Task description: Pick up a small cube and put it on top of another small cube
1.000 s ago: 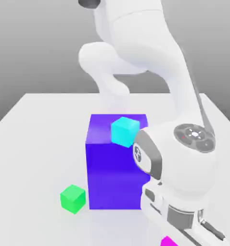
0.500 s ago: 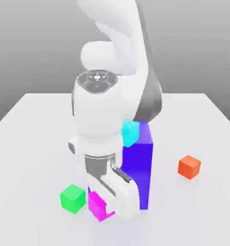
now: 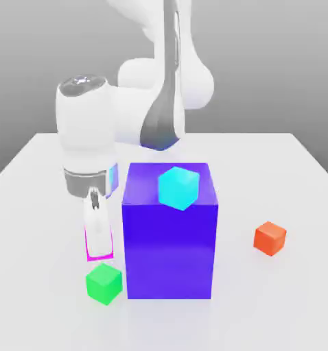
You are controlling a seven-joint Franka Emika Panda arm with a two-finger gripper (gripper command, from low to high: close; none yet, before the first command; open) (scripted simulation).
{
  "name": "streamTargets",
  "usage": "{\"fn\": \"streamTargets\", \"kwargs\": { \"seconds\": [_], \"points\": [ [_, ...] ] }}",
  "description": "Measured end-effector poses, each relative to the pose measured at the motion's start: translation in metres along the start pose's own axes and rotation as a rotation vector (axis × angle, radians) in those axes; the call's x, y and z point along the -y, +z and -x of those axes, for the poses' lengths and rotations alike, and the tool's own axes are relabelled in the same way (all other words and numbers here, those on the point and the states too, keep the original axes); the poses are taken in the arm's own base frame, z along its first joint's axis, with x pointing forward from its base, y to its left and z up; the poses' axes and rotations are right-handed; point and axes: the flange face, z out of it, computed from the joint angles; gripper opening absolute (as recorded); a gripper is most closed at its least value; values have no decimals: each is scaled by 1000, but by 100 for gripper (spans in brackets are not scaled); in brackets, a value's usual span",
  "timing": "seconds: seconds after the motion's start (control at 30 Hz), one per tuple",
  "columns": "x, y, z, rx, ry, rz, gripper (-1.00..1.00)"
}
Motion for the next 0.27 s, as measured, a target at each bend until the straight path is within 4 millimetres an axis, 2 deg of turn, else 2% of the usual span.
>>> {"fn": "streamTargets", "kwargs": {
  "seconds": [0.2,0.23,0.27],
  "points": [
    [-4,38,2,5,-5,3,-100],
    [-4,42,2,6,-6,4,100],
    [-4,42,2,6,-6,4,100]
  ]
}}
